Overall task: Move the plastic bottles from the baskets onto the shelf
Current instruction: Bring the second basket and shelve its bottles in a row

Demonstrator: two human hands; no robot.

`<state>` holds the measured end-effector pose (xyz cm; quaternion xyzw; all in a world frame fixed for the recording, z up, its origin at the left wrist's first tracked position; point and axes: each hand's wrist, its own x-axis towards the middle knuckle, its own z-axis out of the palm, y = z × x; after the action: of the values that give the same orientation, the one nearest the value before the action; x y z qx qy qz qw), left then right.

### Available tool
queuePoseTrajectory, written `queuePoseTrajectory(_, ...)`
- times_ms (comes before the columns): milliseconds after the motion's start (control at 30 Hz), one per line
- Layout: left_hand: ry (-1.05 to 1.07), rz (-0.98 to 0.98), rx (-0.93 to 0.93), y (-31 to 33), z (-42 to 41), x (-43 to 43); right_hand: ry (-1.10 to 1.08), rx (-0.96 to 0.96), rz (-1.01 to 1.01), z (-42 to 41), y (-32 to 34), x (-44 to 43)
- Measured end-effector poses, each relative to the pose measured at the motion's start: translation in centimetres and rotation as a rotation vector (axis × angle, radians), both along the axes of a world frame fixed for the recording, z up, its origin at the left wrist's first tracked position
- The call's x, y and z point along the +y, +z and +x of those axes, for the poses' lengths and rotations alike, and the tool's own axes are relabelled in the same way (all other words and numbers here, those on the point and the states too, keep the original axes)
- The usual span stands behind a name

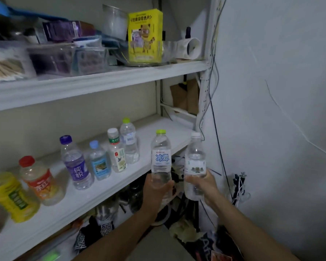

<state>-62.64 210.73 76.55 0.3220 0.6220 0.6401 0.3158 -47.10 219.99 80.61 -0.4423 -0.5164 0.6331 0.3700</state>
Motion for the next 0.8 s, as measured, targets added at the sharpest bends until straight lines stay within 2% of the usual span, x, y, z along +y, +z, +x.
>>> queuePoseTrajectory(200,0.246,0.1,-0.111,-0.2,-1.3,9.3,0.255,-0.023,0.052,-6.2,-1.1,15.5)
queuePoseTrajectory(300,0.393,-0.021,-0.114,0.3,-2.7,12.2,0.382,-0.05,0.03,-8.1,-0.5,19.3)
queuePoseTrajectory(400,0.487,-0.031,-0.134,0.9,-3.9,15.2,0.569,-0.038,0.032,-10.3,0.1,22.3)
queuePoseTrajectory(567,0.68,0.003,-0.129,1.5,-5.4,18.9,0.503,0.066,0.024,-14.5,-2.2,24.6)
queuePoseTrajectory(800,0.873,-0.181,-0.023,-1.1,-7.6,21.1,0.57,0.036,0.042,-18.5,-5.1,25.4)
